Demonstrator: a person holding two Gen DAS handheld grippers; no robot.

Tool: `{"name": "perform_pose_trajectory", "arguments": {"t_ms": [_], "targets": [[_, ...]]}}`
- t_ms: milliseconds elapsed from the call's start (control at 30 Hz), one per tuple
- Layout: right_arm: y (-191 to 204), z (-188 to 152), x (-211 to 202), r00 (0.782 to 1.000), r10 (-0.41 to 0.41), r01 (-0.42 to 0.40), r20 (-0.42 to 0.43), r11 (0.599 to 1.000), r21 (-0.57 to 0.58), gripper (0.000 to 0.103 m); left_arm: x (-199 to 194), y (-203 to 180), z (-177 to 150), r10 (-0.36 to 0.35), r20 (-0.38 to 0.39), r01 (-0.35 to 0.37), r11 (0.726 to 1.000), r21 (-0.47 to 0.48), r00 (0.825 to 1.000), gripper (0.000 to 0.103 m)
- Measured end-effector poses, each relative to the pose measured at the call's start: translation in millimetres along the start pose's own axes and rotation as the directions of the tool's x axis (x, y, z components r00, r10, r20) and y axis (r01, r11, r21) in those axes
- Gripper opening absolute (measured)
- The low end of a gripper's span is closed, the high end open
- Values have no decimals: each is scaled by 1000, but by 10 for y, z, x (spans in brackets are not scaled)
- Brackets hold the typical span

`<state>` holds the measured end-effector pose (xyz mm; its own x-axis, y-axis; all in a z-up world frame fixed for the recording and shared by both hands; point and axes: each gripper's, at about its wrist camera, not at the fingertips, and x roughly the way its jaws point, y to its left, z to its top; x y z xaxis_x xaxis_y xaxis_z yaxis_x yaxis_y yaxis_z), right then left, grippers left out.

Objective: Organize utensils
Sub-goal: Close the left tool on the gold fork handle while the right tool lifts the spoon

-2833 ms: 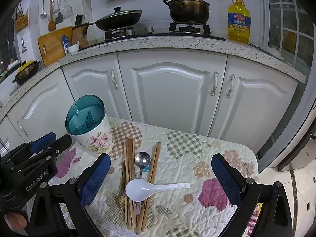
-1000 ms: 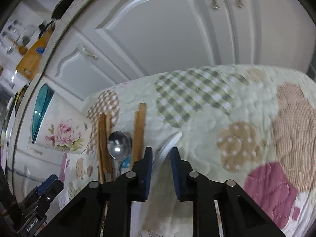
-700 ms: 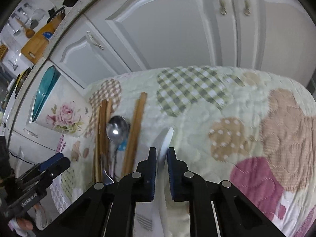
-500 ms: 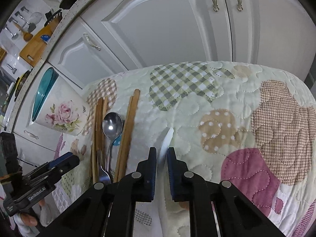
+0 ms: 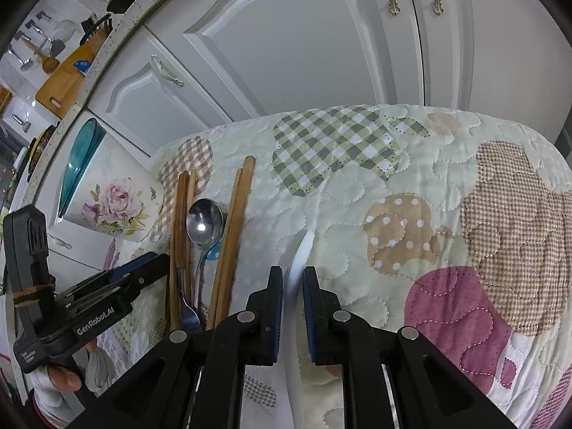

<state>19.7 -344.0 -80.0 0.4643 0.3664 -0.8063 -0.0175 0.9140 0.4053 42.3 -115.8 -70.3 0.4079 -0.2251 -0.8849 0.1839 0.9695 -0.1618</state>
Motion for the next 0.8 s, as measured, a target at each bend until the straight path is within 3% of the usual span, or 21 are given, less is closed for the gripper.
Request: {"name": "perform_pose_trajectory", "arguments": {"t_ms": [100,233,433,600,800], "targets": [[15,17,45,1000,0,0,-5,1000,1,10,41,-27,31,8,-11,-8,1000,-4,1000,23],[69,3,67,1000,6,-6,-22,1000,-25,11,21,27,-10,-37,-14,37,999,-6,999,10],[111,-55,53,999,11,-14,-52,998,-61,10,-118,157,-184,-75,-41,74,997,-12,996,9],[146,15,112,996,-4,-2,-87,997,-74,18,-125,165,-165,-58,-48,57,998,-26,997,10],[274,115,217,993,-56,37,-102,983,-178,17,-48,136,-110,-45,-25,45,999,-3,999,11]]}}
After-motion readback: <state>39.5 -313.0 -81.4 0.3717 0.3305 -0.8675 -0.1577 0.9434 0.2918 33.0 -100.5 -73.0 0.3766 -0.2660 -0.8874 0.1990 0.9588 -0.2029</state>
